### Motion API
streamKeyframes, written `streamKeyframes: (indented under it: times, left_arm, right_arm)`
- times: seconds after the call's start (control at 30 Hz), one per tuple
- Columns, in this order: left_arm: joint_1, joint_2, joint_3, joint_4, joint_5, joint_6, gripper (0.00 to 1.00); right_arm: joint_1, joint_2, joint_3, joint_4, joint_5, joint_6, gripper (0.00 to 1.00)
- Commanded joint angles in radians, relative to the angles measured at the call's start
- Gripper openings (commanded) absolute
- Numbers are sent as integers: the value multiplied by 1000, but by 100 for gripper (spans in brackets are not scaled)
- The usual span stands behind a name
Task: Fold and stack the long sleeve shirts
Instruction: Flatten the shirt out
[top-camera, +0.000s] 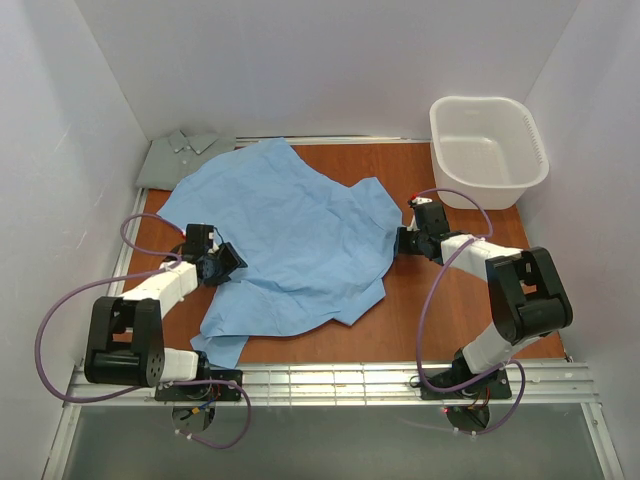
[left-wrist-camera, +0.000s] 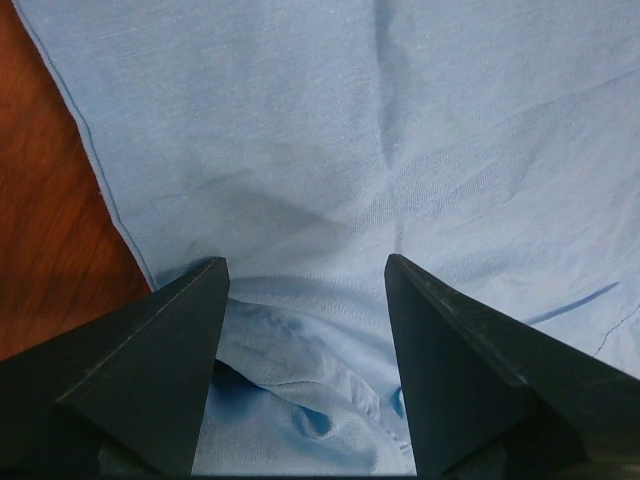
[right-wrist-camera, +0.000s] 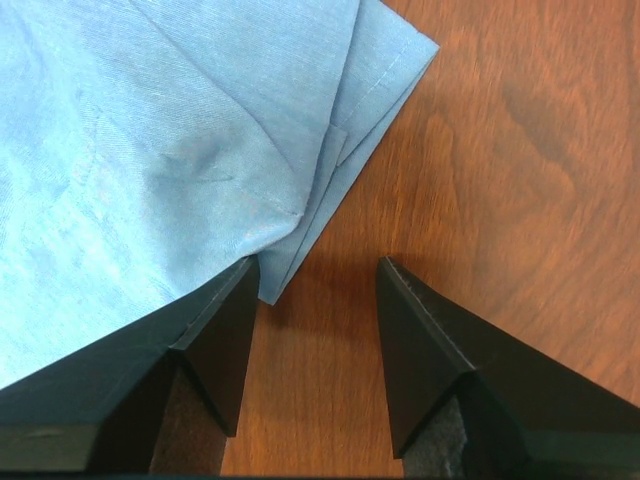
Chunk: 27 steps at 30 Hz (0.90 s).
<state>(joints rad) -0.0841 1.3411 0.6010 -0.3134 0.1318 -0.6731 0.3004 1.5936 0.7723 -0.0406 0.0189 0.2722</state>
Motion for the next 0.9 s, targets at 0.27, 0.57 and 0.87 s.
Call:
streamKeyframes:
  times: [0.27,0.57,0.87]
  left_arm:
    - [44,-72,-40,-102,-5,24,61]
    - [55,-180,-12,-185,-4,69,61]
    - [53,-192,65,-222,18,125,64]
  right_arm:
    - [-23,-3,142,-19,93,-48,35]
    - [-44,135,254,-68,108,-93,37]
    - [-47,209,280,-104,110,-123,36]
